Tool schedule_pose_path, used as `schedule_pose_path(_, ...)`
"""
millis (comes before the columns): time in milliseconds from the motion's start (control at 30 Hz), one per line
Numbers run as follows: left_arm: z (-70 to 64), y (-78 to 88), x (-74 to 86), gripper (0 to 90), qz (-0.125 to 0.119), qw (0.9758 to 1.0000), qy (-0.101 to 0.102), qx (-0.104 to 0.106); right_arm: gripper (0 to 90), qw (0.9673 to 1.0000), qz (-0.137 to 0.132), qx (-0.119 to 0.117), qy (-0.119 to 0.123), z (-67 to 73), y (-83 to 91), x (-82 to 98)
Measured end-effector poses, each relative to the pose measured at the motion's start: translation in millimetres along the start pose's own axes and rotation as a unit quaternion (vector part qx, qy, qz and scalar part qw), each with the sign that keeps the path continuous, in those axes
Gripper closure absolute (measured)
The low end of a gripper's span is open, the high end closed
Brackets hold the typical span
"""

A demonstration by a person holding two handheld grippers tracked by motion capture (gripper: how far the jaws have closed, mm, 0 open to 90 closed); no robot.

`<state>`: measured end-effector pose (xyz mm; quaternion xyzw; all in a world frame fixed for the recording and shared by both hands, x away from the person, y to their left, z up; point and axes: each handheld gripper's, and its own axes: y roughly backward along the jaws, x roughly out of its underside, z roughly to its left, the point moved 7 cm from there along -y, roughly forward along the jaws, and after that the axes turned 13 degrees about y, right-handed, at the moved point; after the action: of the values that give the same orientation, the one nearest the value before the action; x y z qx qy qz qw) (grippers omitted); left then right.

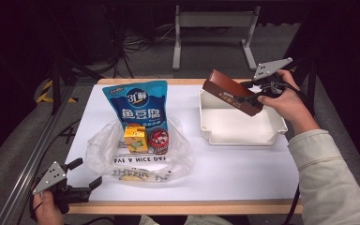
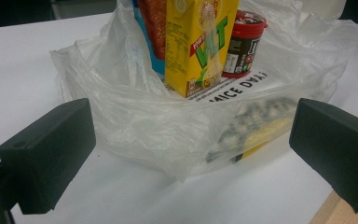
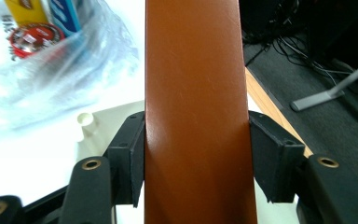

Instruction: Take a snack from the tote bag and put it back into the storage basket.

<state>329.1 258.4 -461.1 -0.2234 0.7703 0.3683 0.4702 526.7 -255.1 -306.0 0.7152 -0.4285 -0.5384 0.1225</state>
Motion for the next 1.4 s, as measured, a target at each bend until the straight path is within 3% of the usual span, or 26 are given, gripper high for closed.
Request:
schedule_pose_path(233,4.0,-1.6,2.9,0.9,0.012,0.9999,-0.009,-0.005,43.0,0.9995,0.028,0.009,-0.007,-6.3,-5.3,14.4)
schedule_pose_path(333,4.1,-1.5,2.5,1.0,0.011,0.9999,-0.002,-0.005,43.1,0.9993,0.033,0.009,-0.013,-8.5,-8.0,18.1)
schedule_pose_path(667,4.0,-5.9,1.4,1.0,0.018,0.9998,-0.013,0.001,43.0,0.9979,0.062,0.006,-0.019,-10.2,-20.6,32.8)
schedule_pose_path(1400,3.7,-5.9,3.6,1.0,0.023,0.9997,-0.010,0.005,43.0,0.9956,0.084,-0.005,-0.040,-10.4,-44.3,61.0)
